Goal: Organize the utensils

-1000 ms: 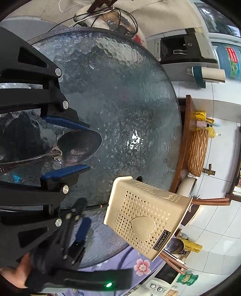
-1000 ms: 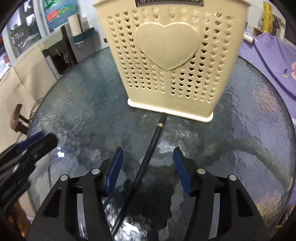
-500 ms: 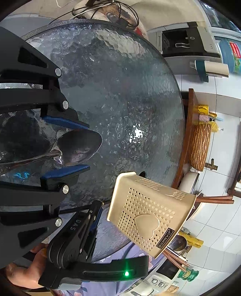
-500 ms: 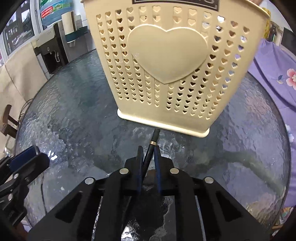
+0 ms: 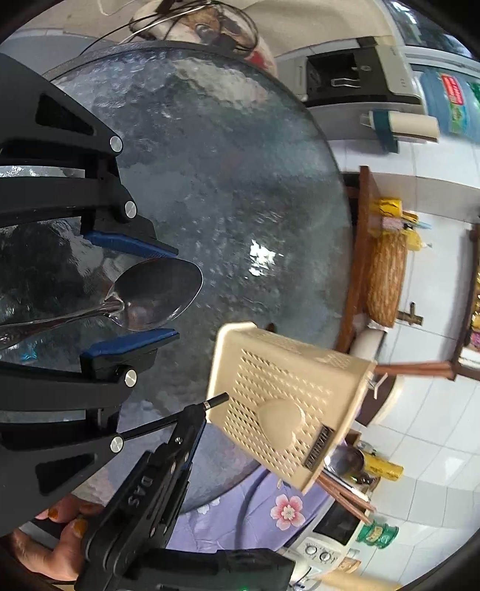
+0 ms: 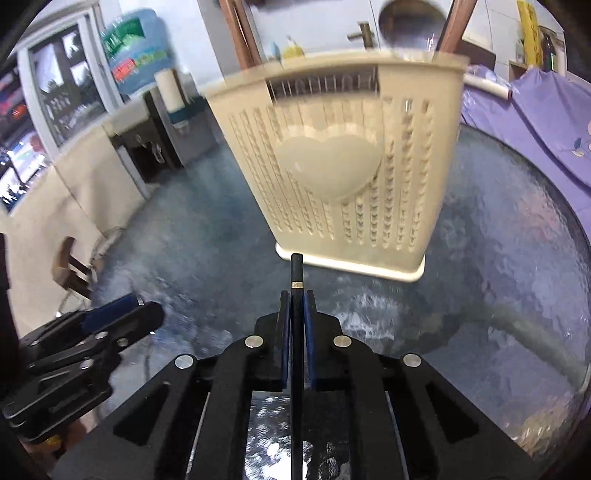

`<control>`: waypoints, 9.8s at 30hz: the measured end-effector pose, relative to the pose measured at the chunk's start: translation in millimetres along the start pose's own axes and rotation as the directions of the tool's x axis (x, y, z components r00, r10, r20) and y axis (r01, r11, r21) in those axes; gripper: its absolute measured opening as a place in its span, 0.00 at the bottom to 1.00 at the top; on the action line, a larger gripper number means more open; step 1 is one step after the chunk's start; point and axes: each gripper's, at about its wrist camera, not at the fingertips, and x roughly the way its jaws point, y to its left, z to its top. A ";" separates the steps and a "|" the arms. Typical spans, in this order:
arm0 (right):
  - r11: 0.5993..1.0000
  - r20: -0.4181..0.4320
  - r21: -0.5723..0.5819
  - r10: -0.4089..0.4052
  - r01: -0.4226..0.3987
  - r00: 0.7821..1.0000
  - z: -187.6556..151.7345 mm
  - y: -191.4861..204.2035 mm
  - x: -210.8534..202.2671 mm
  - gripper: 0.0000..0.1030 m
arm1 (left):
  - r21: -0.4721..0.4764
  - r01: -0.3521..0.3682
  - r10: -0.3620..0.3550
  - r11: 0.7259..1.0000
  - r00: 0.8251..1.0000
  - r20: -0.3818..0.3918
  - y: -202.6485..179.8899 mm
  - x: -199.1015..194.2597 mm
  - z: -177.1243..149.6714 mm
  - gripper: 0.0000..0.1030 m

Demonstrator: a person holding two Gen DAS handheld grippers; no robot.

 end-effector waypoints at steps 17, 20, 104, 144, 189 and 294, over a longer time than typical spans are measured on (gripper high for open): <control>0.993 0.236 -0.043 0.118 -0.111 0.965 30.7 -10.0 -126.2 0.08 | 0.098 0.066 -0.079 0.993 0.989 0.128 -34.8 -45.4 32.1 0.32; 0.993 0.243 -0.039 0.119 -0.113 0.963 31.0 -9.6 -127.4 0.08 | 0.099 0.071 -0.084 0.993 0.988 0.128 -37.0 -44.6 31.4 0.32; 0.981 0.490 -0.119 -0.077 0.154 0.868 133.2 -25.8 -118.6 0.67 | 0.213 0.089 -0.162 0.973 0.920 0.357 -75.9 -9.1 103.4 0.81; 0.972 0.594 -0.128 -0.084 0.197 0.800 -139.2 34.9 -245.9 0.95 | 0.210 -0.067 -0.049 0.975 0.863 0.503 -41.4 -177.3 -82.5 0.94; 0.976 0.576 -0.140 -0.057 0.167 0.815 -137.0 42.3 -244.2 0.95 | 0.188 -0.062 -0.047 0.980 0.849 0.526 -43.1 -190.6 -84.8 0.94; 0.975 0.545 -0.143 -0.063 0.167 0.836 -144.3 35.8 -229.8 0.95 | 0.169 -0.062 -0.027 0.984 0.878 0.478 -49.0 -178.5 -86.2 0.94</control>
